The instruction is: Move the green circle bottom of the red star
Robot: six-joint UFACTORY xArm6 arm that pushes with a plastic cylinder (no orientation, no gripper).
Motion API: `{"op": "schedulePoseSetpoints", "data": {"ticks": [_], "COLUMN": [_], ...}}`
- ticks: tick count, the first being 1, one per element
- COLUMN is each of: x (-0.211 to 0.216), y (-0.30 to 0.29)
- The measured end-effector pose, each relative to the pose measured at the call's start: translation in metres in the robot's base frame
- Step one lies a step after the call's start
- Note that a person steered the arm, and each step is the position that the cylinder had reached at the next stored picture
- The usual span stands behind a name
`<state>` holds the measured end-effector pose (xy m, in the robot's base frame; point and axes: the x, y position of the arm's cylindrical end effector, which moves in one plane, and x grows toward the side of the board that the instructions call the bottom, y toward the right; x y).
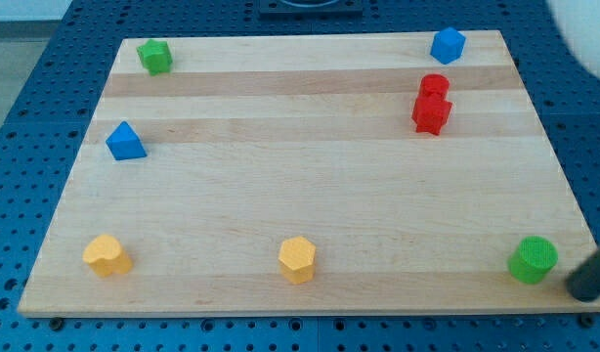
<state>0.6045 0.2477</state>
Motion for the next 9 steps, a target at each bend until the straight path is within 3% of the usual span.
{"op": "schedulePoseSetpoints", "data": {"ticks": [2,4,6,8,9], "x": [-0.065,-0.019,-0.108,-0.09,-0.116], "y": [-0.105,-0.132,-0.149,-0.176,-0.161]}}
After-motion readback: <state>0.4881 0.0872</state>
